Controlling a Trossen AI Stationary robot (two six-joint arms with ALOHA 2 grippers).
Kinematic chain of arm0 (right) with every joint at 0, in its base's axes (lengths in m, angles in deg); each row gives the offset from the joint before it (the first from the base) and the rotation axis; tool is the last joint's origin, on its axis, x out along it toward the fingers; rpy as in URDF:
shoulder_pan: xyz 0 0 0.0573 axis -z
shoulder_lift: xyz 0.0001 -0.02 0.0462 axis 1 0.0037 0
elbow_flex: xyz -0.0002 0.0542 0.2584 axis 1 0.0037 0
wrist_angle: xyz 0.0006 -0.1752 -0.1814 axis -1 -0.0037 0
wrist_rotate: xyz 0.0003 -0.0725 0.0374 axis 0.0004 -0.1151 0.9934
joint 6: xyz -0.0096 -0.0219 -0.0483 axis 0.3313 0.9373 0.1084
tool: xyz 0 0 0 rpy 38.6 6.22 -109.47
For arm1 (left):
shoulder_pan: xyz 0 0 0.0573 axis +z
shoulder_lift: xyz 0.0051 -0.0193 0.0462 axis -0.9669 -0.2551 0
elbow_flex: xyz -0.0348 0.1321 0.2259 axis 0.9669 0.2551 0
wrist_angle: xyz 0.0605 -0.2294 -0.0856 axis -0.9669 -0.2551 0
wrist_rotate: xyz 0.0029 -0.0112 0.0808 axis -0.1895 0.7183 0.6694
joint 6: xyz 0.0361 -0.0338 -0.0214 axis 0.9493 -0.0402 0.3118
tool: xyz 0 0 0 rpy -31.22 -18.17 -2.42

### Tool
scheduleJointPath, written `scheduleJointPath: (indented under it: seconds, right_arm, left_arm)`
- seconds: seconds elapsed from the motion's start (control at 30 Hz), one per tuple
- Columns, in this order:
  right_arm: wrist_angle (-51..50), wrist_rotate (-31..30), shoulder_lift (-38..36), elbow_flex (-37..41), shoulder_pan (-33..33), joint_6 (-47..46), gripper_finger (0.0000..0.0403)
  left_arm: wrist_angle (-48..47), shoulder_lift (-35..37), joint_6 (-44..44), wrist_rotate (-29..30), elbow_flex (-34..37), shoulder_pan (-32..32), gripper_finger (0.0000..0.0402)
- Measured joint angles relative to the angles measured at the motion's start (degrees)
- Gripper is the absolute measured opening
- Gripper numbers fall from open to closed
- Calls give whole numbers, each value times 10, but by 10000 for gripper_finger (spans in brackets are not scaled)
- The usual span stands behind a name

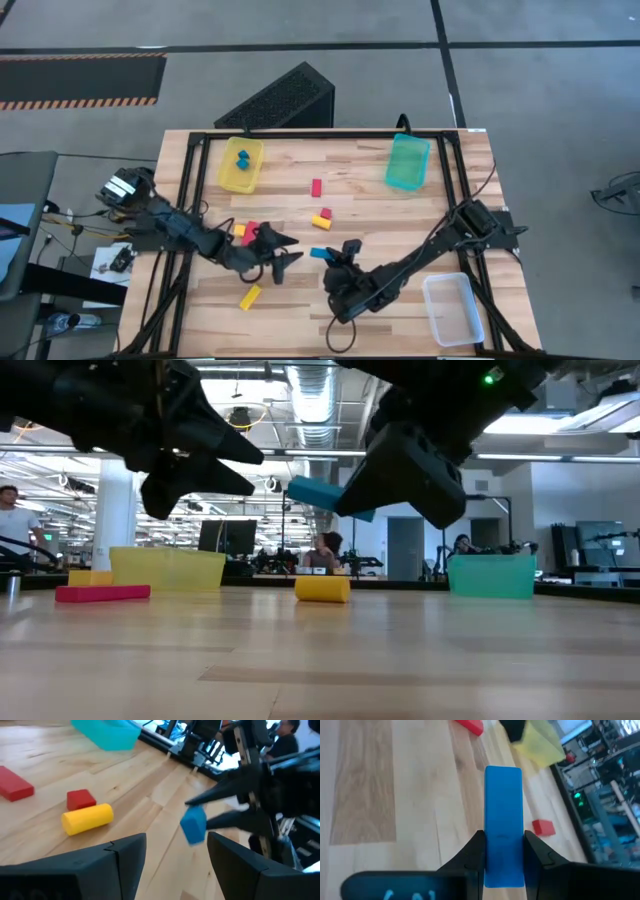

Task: Sort & place blocks by color
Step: Put the blue rectangular block into the yellow bin

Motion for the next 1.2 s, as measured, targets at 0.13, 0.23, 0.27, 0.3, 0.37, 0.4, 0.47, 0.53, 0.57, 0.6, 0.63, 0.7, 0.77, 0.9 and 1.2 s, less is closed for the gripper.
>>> scheduleJointPath:
  seconds: [0.13, 0.23, 0.27, 0.3, 0.37, 0.4, 0.47, 0.53, 0.57, 0.6, 0.63, 0.7, 0.77, 0.9, 1.2]
  right_arm:
    - [28, -8, 0, -8, 9, 59, 85]
    - [32, -9, 0, -25, 15, 85, 85]
    - [32, -9, 0, -29, 17, 88, 85]
    - [31, -9, 0, -32, 19, 91, 85]
    - [30, -13, 0, -42, 19, 101, 85]
    - [32, -16, 0, -46, 19, 108, 85]
    - [37, -18, -1, -50, 18, 123, 85]
    - [37, -19, -1, -51, 18, 130, 85]
    - [38, -18, -1, -51, 17, 133, 85]
    - [39, -18, -1, -51, 15, 136, 85]
    - [39, -19, -1, -51, 14, 140, 85]
    - [40, -17, -1, -51, 13, 148, 85]
    - [37, -18, -1, -51, 13, 149, 87]
    - [40, -11, -1, -51, 21, 111, 152]
    - [-148, -4, -37, -52, 59, -5, 321]
  left_arm:
    - [39, 0, 9, -55, 0, 29, 200]
    - [52, 0, 10, -106, 0, 47, 200]
    - [52, 0, 6, -122, 0, 50, 200]
    - [53, 0, 5, -135, 0, 52, 200]
    - [53, 0, 2, -144, 0, 53, 200]
    - [53, 0, 2, -144, 0, 53, 198]
    - [53, 0, 2, -137, 0, 53, 188]
    - [54, 0, 10, -132, 0, 53, 169]
    - [55, 0, 17, -131, 0, 53, 156]
    - [56, 0, 25, -130, 0, 53, 140]
    - [57, 0, 30, -130, 0, 53, 123]
    - [59, 0, 38, -132, -1, 52, 83]
    - [64, 0, 39, -131, -1, 52, 42]
    - [52, 0, 71, -119, 0, 53, 26]
    - [-277, 183, 82, -6, 1, 109, 28]
